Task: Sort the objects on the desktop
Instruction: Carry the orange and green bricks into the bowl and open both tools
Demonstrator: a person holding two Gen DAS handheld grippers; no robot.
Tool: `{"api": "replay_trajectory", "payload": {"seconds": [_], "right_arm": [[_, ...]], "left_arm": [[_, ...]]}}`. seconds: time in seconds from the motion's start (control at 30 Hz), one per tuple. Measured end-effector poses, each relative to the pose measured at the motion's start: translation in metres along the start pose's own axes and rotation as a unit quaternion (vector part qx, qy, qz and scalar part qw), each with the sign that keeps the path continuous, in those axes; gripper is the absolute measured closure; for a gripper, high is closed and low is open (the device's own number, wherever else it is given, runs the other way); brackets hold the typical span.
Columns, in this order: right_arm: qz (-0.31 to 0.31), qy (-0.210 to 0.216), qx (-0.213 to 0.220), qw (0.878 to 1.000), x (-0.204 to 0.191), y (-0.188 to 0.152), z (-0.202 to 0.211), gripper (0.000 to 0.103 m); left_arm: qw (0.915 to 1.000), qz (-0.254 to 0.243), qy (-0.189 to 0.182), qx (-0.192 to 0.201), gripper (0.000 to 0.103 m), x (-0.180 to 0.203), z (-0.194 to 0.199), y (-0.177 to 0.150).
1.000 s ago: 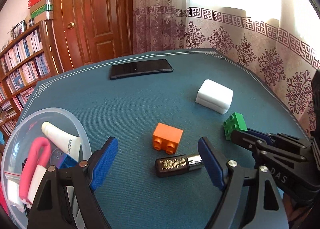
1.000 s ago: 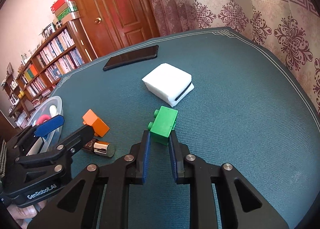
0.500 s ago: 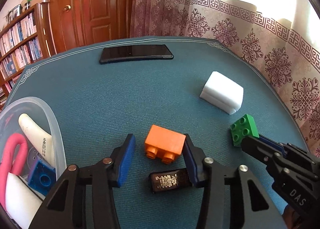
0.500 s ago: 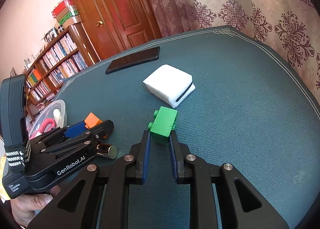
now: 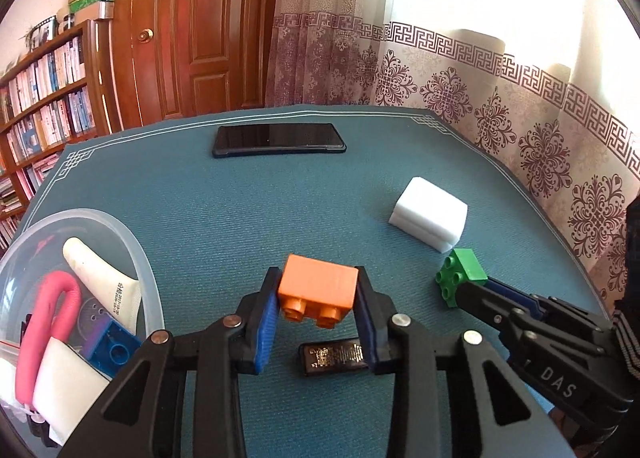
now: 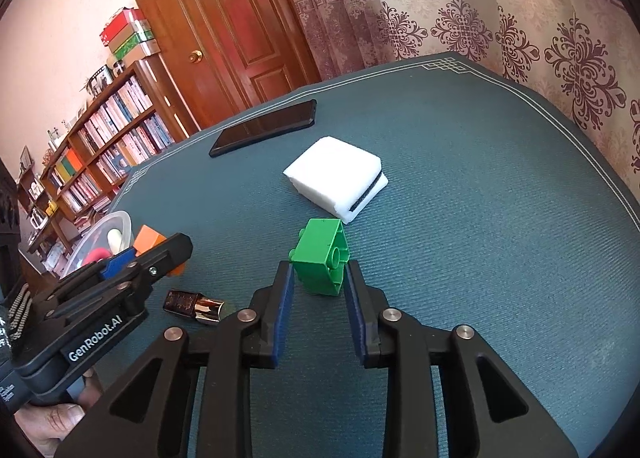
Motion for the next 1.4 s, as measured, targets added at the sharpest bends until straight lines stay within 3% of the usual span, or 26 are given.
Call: {"api": "replay_trajectory", "payload": {"seconds": [0.3,0.6,1.07,1.4], "right_arm": [[0.015,-0.019,0.001,1.0,-0.006,0.006,-0.008,0.074],[0.029,-0.038,0.002,0.999,-0.01,0.007,-0.007,0.08],[0.075,0.036,0.016,0.996,-0.097,0.015,0.005,0.08],[0.131,0.09,0.021,0.987,-0.176,0.018,0.002,0.079]], "left_arm": [[0.9985,0.022,0.015,0.048,0.065,-0.02,0.033,0.02],[0.9951,0.063,0.04,0.064,0.065,-0.059,0.047,0.027],[0.9751,0.165,0.121,0.086,0.064,-0.162,0.069,0.025],[0.972,0.178,0.127,0.086,0.064,-0.175,0.071,0.021]]}}
Point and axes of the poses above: each gripper's, at about its wrist camera, not at the fingertips, and z roughly against the way its jaws point, x to its right, y to its top, the point moved 7 cm from there along -z, roughly the way its jaws point, and after that the axes turned 4 degrees about y, right-handed, at the moved point
